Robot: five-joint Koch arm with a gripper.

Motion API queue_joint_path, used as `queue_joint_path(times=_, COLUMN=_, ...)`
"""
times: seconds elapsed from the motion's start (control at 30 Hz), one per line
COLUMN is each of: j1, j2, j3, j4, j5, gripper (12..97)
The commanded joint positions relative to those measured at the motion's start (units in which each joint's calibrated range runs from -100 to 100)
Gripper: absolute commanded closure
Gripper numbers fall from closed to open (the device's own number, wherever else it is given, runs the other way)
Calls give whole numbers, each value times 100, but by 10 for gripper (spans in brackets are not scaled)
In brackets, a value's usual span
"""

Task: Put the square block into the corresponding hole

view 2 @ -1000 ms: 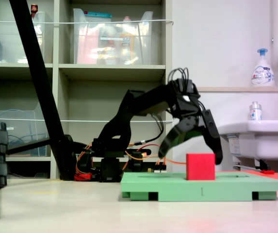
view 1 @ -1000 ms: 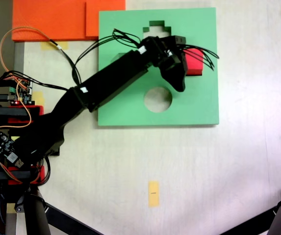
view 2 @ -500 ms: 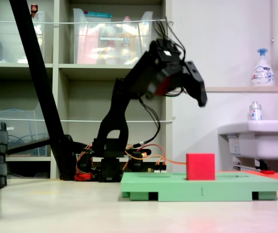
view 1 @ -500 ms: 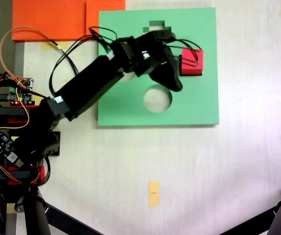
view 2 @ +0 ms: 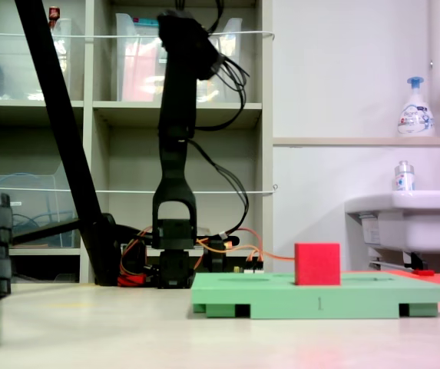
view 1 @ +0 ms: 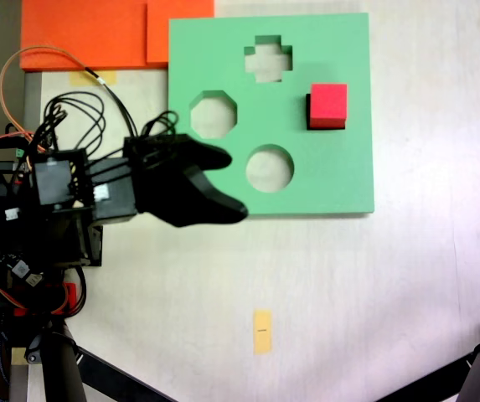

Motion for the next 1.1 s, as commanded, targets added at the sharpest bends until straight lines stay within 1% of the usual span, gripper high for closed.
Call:
queue_joint_path(times=0.0, j1=-83, j2=-534, j3=-311, j4=-117, j5=-210, gripper=391)
queue_joint_path(times=0.03, j1=-127, j2=-1023, j3=-1019, j4=56, j5=-264, gripper=391)
queue_joint_path(times=0.1, j1=-332, j2=-2308, j3=-2903, j4=1038, j5=-400, gripper=391)
queue_joint_path(times=0.23, j1=-444, j2=-3914, j3=-5485, j4=2261, j5=-484, gripper=391)
queue_joint_path(times=0.3, j1=-547, j2=-5031, j3=-7310, j4=3445, j5=-586, gripper=391)
queue_joint_path(times=0.4, j1=-596, j2=-5185, j3=-9663, j4=5285, j5=-879, gripper=413)
queue_joint_path(times=0.53, j1=-713, j2=-5185, j3=-11487, j4=6161, j5=-1006, gripper=413)
queue_joint_path(times=0.63, j1=-718, j2=-5185, j3=-13531, j4=8433, j5=-1451, gripper=416)
queue_joint_path(times=0.67, j1=-733, j2=-5185, j3=-14339, j4=9637, j5=-1631, gripper=456)
queue_joint_path(times=0.7, j1=-742, j2=-5185, j3=-15166, j4=11014, j5=-1822, gripper=527)
queue_joint_path(times=0.73, j1=-737, j2=-5185, j3=-15774, j4=12006, j5=-1963, gripper=547)
queue_joint_path(times=0.83, j1=-698, j2=-5185, j3=-16402, j4=12015, j5=-2037, gripper=560)
queue_joint_path(times=1.0, j1=-659, j2=-5185, j3=-16482, j4=11890, j5=-2276, gripper=572)
queue_joint_path(times=1.07, j1=-659, j2=-5185, j3=-16482, j4=10995, j5=-2286, gripper=572)
